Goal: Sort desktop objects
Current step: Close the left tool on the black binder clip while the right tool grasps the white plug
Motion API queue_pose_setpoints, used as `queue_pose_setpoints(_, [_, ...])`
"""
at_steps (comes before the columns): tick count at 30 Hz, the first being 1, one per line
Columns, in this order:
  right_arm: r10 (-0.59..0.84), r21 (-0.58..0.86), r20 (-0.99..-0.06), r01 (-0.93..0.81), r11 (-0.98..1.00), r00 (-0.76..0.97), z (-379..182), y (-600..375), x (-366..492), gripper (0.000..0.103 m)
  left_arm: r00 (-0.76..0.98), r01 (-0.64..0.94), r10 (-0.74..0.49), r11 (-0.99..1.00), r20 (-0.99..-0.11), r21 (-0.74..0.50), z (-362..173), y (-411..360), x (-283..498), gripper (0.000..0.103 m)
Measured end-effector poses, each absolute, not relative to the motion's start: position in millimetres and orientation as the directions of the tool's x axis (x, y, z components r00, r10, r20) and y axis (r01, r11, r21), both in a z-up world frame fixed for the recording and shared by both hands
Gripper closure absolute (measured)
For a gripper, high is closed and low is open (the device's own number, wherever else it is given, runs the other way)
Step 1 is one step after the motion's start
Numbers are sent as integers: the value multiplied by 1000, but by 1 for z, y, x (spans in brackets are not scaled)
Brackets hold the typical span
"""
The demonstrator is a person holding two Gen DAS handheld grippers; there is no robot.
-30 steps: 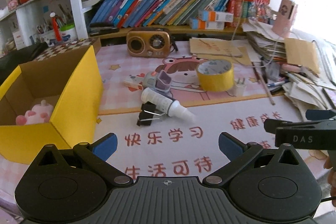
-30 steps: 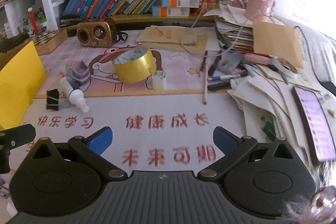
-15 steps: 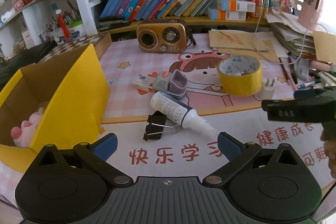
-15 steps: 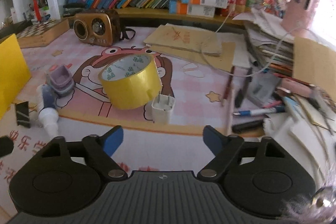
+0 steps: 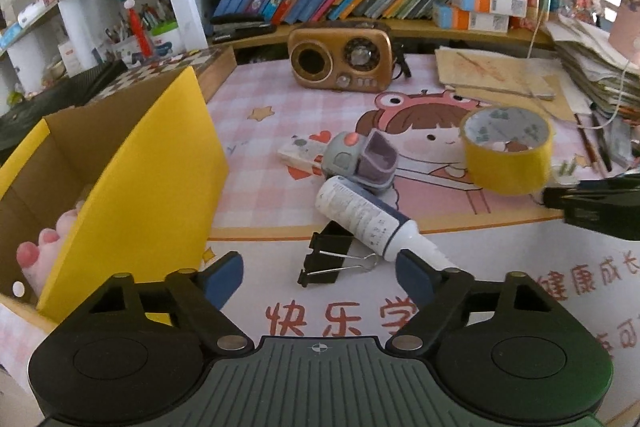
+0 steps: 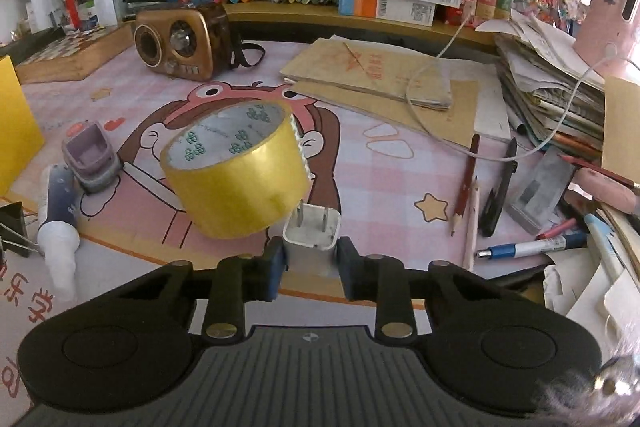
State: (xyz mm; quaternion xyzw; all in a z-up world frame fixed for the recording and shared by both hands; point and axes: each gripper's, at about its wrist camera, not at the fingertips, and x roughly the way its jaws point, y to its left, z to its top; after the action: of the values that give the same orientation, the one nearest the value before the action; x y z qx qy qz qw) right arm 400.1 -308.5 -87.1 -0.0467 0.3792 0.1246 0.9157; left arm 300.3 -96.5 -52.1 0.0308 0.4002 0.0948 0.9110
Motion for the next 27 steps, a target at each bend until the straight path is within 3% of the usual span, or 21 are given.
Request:
queue_pose_setpoints(6, [195, 34, -707, -243, 969, 680, -82, -321, 394, 77, 633, -151, 221, 975, -742, 162, -72, -91, 316, 42])
queue_pose_setpoints(11, [219, 64, -703, -247, 967, 677, -75, -328, 384, 77, 642, -138, 186, 982, -744, 126, -79, -87, 322, 55])
queue_pose_setpoints(15, [250, 88, -703, -267, 960, 666, -72, -327, 375, 77, 650, -109, 161, 987, -743, 118, -83, -87, 324, 71])
queue_pose_setpoints(22, [274, 106, -693, -281, 954, 667, -65, -327, 362, 77, 695, -108, 148, 989, -703, 101, -64, -86, 309, 83])
queue_pose_setpoints(27, [286, 122, -689, -283, 951, 666, -62, -327, 352, 77, 727, -93, 128, 992, -675, 88, -50, -88, 294, 83])
